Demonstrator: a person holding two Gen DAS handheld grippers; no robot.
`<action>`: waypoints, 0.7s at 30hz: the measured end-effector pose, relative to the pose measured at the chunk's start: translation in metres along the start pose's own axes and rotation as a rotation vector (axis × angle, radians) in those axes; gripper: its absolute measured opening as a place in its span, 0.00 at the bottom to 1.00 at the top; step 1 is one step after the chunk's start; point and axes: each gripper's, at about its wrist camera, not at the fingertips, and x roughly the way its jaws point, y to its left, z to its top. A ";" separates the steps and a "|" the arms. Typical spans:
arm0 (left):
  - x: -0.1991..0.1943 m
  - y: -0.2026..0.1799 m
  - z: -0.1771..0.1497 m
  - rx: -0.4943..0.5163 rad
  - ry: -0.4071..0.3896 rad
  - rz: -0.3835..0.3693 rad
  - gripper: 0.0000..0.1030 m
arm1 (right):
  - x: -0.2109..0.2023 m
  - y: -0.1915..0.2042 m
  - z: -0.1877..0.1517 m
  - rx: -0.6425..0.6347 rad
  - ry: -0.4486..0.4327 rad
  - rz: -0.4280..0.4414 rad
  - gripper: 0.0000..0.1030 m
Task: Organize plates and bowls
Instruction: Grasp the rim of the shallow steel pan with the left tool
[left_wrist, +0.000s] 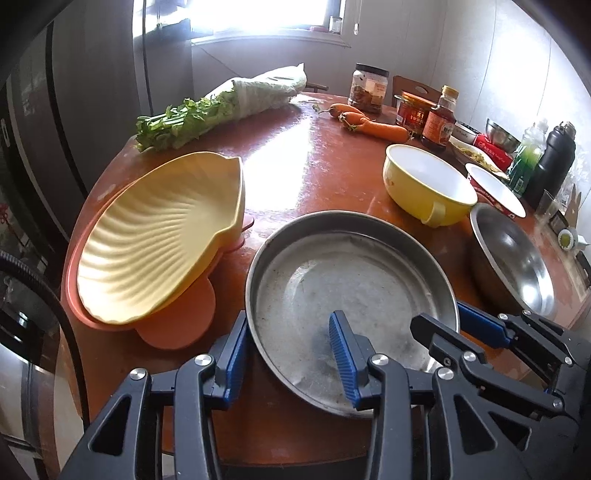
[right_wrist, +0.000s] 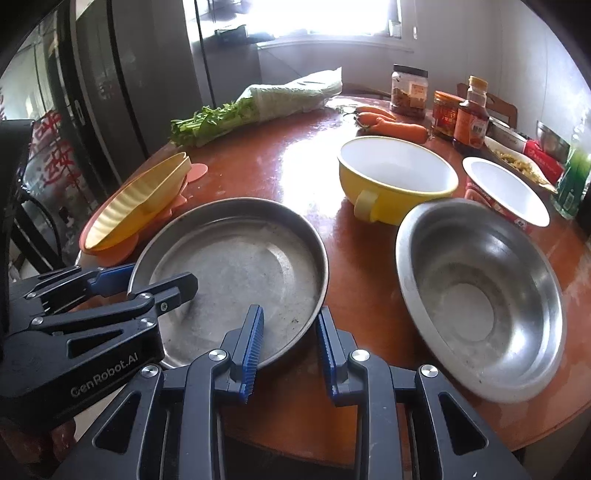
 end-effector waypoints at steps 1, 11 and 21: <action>0.000 -0.001 0.000 0.003 -0.003 0.004 0.41 | 0.001 0.000 0.000 0.001 -0.004 0.000 0.31; -0.002 -0.009 -0.005 0.025 -0.024 0.021 0.38 | -0.001 0.000 0.000 -0.038 -0.023 -0.048 0.31; -0.010 -0.003 -0.007 0.005 -0.031 0.006 0.38 | -0.010 0.001 -0.001 -0.034 -0.035 -0.025 0.31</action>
